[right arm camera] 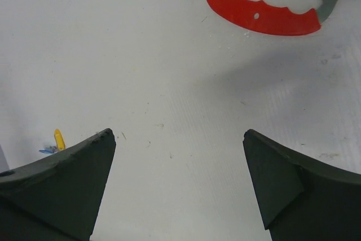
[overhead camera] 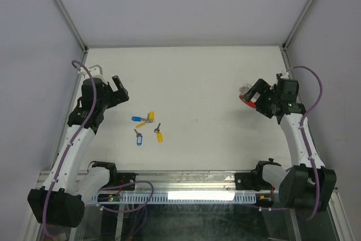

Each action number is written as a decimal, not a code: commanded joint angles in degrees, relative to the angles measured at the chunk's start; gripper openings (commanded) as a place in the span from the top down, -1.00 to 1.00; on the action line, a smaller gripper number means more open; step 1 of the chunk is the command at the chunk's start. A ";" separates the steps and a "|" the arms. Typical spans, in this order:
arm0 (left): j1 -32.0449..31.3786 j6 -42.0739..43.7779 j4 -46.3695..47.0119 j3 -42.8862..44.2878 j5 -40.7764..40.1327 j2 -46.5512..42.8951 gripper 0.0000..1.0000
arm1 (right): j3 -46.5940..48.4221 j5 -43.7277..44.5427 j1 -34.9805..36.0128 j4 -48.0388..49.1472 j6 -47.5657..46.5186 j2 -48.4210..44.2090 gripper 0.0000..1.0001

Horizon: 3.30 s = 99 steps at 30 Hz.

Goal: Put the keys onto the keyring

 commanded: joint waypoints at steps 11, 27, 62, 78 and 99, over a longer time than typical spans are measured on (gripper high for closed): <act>0.44 3.60 1.50 -3.83 3.78 -4.76 -0.99 | 3.02 2.60 1.27 13.58 1.15 13.34 -0.99; -0.77 4.25 2.42 -6.00 5.78 -10.11 -0.98 | 14.81 19.23 9.47 16.05 -6.68 35.67 -0.98; -0.84 4.14 2.46 -5.90 7.29 -8.08 -0.99 | 19.57 15.74 19.40 9.51 -13.46 45.44 -0.85; -0.95 4.12 2.62 -5.94 8.05 -7.97 -0.99 | 12.79 12.21 38.73 6.96 -11.40 41.39 -0.83; -1.72 3.60 2.64 -5.96 8.00 -7.69 -0.98 | 8.50 15.76 70.34 5.44 -4.40 41.32 -0.81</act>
